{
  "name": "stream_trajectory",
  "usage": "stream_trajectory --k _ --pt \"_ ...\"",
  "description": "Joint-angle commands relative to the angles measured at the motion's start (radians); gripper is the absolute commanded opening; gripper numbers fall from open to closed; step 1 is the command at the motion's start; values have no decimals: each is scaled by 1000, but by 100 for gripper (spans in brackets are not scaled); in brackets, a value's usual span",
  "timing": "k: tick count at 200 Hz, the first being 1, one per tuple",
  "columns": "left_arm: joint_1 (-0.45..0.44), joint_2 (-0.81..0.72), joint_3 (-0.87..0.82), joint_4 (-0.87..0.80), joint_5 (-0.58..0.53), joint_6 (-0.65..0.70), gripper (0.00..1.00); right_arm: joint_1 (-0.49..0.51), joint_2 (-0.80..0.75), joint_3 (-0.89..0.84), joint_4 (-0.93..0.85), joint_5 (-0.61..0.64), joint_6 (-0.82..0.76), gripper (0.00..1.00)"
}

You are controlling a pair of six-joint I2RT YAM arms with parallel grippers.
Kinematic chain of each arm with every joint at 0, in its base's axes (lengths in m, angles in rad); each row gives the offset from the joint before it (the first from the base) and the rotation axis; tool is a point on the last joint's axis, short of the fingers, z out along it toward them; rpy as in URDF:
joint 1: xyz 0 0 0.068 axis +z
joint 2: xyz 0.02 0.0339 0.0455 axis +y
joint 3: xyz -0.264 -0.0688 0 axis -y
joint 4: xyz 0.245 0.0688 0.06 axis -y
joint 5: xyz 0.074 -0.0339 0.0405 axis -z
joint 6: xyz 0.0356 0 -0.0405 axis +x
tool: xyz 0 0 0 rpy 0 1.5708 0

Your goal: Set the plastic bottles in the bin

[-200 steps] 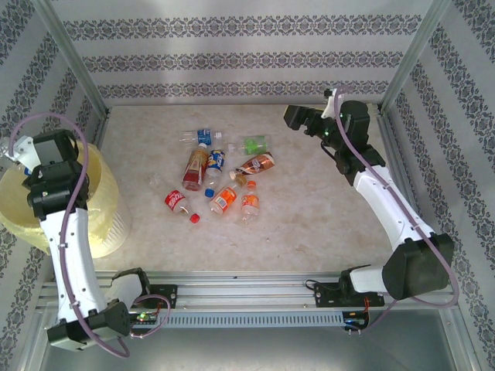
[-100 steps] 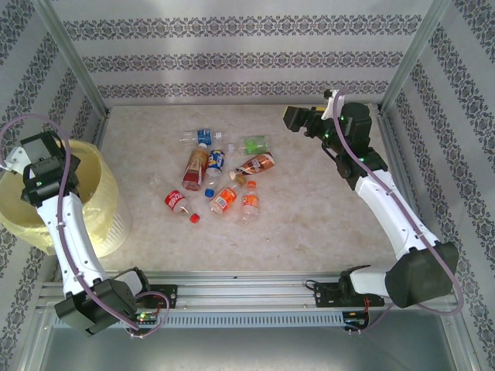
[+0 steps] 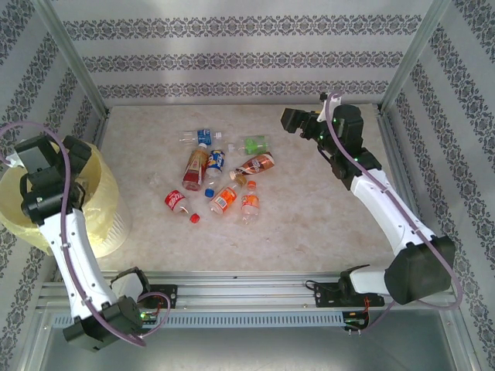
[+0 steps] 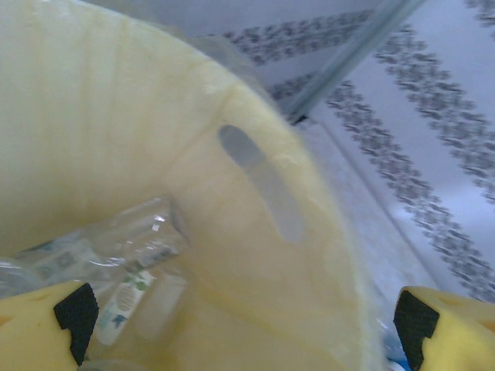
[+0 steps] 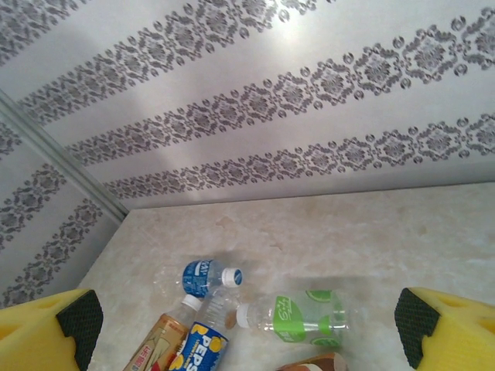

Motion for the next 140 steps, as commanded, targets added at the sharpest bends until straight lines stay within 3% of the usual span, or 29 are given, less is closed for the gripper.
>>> stream_trajectory --k 1,19,59,100,123,140 --pt "-54 -51 20 63 109 -30 100 11 21 -21 -30 114 68 98" --pt "-143 -67 24 86 133 -37 100 11 35 -39 -62 162 131 98" --pt "-461 -32 42 142 51 -15 100 27 63 -72 -113 168 237 98" --pt "-716 66 38 221 3 16 100 67 63 -157 -125 202 360 98" --pt "-825 142 36 272 4 37 100 105 65 -205 -128 223 415 98" --pt "-858 195 31 297 33 40 100 141 87 -220 -133 213 433 98"
